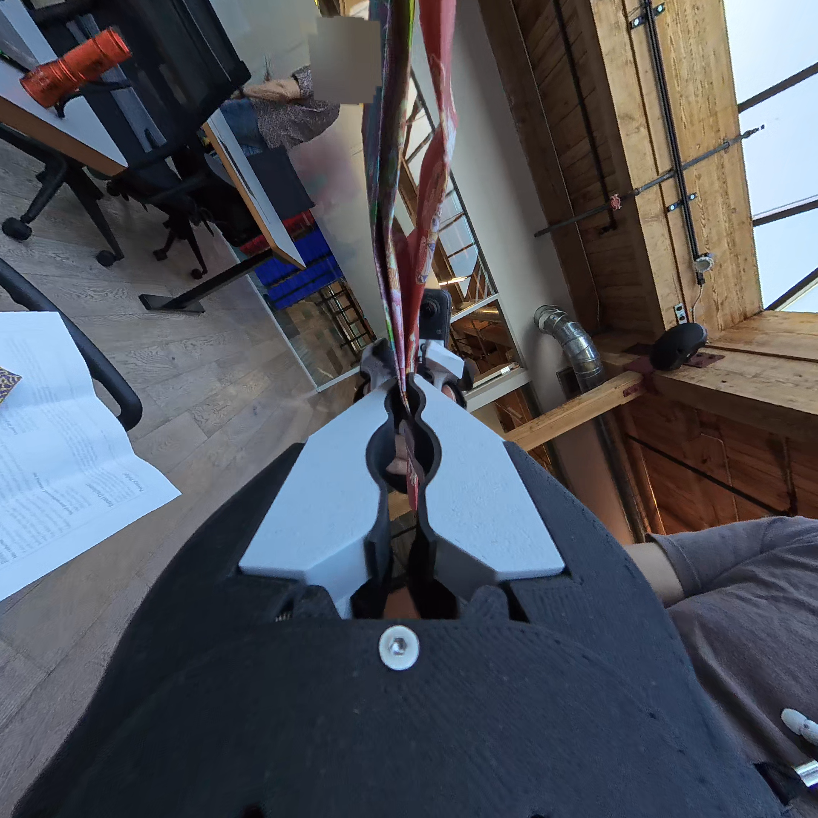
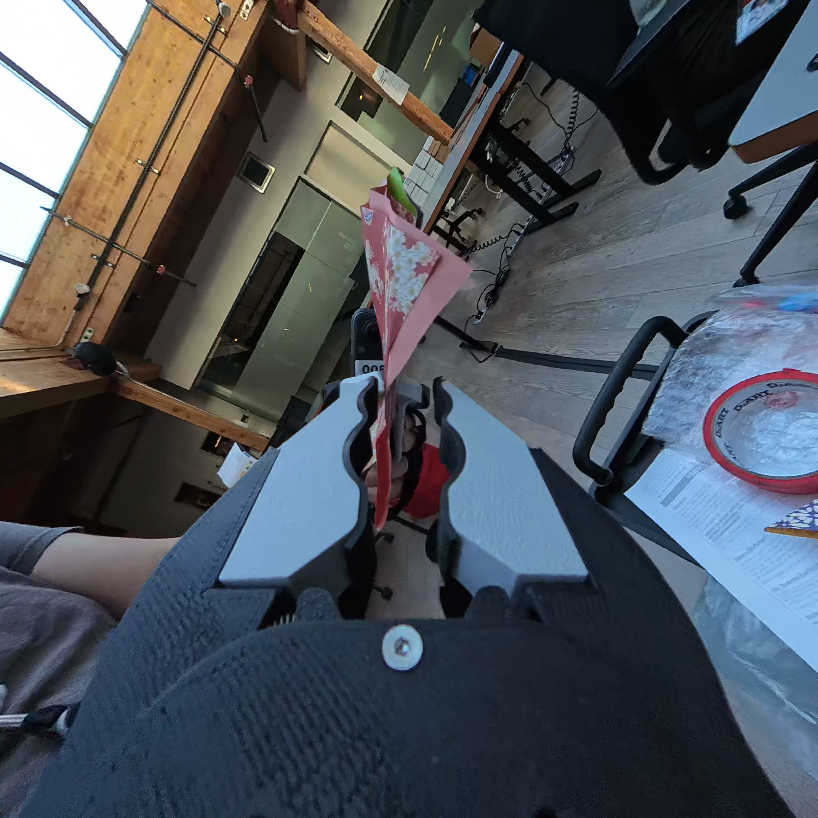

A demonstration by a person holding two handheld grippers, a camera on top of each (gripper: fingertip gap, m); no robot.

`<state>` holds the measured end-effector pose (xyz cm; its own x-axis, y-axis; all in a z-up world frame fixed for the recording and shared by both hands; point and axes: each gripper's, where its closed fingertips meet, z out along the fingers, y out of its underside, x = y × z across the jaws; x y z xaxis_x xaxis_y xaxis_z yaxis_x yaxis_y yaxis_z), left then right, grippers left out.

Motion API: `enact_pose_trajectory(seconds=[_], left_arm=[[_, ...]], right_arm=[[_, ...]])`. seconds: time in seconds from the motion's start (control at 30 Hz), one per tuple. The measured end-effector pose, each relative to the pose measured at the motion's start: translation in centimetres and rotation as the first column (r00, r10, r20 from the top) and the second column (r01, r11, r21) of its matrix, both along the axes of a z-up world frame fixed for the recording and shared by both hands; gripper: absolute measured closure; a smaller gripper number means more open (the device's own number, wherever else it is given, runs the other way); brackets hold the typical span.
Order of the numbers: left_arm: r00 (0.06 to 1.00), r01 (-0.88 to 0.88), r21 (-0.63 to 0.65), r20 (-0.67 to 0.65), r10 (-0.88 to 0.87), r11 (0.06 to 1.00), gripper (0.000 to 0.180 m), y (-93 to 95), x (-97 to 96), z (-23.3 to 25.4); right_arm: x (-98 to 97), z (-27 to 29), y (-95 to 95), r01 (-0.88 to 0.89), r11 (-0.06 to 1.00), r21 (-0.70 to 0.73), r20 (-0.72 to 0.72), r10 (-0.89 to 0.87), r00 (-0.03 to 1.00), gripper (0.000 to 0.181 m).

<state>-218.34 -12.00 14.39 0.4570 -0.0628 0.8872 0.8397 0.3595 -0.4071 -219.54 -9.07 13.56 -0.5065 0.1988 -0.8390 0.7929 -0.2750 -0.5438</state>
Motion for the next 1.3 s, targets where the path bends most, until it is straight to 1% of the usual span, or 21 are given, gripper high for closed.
enact_pose_trajectory(seconds=[0.07, 0.1, 0.2, 0.27, 0.3, 0.33, 0.47, 0.6, 0.7, 0.77, 0.87, 0.93, 1.03, 1.1, 1.17, 1.23, 1.3], left_arm=[[0.999, -0.039, 0.022, -0.002, 0.039, 0.999, 0.180, -0.5, -0.3, 0.5], [0.998, -0.059, 0.034, -0.001, 0.059, 0.998, 0.180, -0.8, -0.5, 0.7], [0.996, -0.086, 0.039, -0.004, 0.087, 0.995, 0.180, -1.2, -0.6, 1.0], [0.997, -0.083, 0.039, 0.000, 0.083, 0.996, 0.180, -1.2, -0.5, 1.0], [0.997, -0.082, 0.043, 0.005, 0.082, 0.996, 0.180, -1.1, -0.5, 0.9], [0.997, -0.079, 0.048, 0.010, 0.078, 0.996, 0.180, -1.1, -0.4, 0.9], [0.998, -0.055, 0.062, 0.035, 0.053, 0.997, 0.178, -1.1, -0.1, 0.8], [0.999, -0.041, 0.002, 0.012, 0.041, 0.999, 0.180, -1.4, 0.4, 0.3], [0.998, -0.058, -0.024, 0.014, 0.058, 0.998, 0.180, -1.9, 0.4, 0.0], [0.998, -0.057, -0.047, 0.010, 0.057, 0.997, 0.180, -2.3, 0.5, -0.3], [0.998, -0.059, -0.089, 0.013, 0.060, 0.994, 0.180, -3.5, 1.1, -0.9], [0.998, -0.062, -0.109, 0.015, 0.064, 0.992, 0.180, -4.2, 1.6, -1.5], [0.997, -0.065, -0.117, 0.032, 0.069, 0.991, 0.180, -5.2, 2.2, -2.4], [0.996, -0.069, -0.116, 0.044, 0.074, 0.991, 0.180, -5.9, 2.6, -2.9], [0.995, -0.076, -0.111, 0.050, 0.082, 0.991, 0.180, -6.5, 2.8, -3.4], [0.995, -0.079, -0.100, 0.055, 0.084, 0.992, 0.180, -6.7, 2.9, -3.6], [0.995, -0.075, -0.082, 0.057, 0.080, 0.994, 0.180, -6.6, 3.0, -3.5]], right_arm=[[0.5, -0.1, 0.4, 0.023, 1.000, 0.004, -0.003, -0.023, 1.000, 0.150], [0.9, -0.4, 0.4, 0.035, 0.999, -0.006, 0.018, -0.035, 0.999, 0.149], [2.9, -0.7, -0.6, 0.038, 0.994, -0.103, 0.077, -0.030, 0.997, 0.153], [3.8, -1.1, -1.6, 0.027, 0.993, -0.117, 0.083, -0.017, 0.996, 0.153], [4.1, -1.2, -2.0, 0.025, 0.992, -0.121, 0.076, -0.016, 0.997, 0.161], [4.3, -1.1, -2.3, 0.018, 0.992, -0.128, 0.059, -0.010, 0.998, 0.180], [4.0, -0.5, -2.2, 0.036, 0.989, -0.146, 0.039, -0.030, 0.999, 0.181], [2.8, 0.8, -0.4, 0.086, 0.977, -0.194, 0.025, -0.083, 0.996, 0.181], [2.3, 1.8, 0.3, 0.073, 0.982, -0.173, -0.033, -0.080, 0.996, 0.181], [2.3, 3.6, 1.2, 0.044, 0.987, -0.155, -0.134, -0.065, 0.989, 0.181], [3.0, 6.8, 3.2, 0.008, 0.999, -0.044, -0.321, -0.022, 0.947, 0.181], [3.1, 8.9, 4.5, -0.008, 0.999, 0.040, -0.460, 0.026, 0.887, 0.181], [4.0, 9.9, 5.7, -0.008, 0.950, 0.313, -0.575, 0.196, 0.794, 0.181], [4.9, 10.5, 6.4, -0.013, 0.874, 0.485, -0.600, 0.343, 0.723, 0.181], [6.0, 11.3, 7.1, -0.020, 0.775, 0.631, -0.576, 0.486, 0.657, 0.181], [6.8, 12.3, 7.7, -0.020, 0.671, 0.741, -0.525, 0.598, 0.606, 0.181], [7.2, 13.5, 8.2, -0.018, 0.597, 0.802, -0.479, 0.660, 0.579, 0.181]])
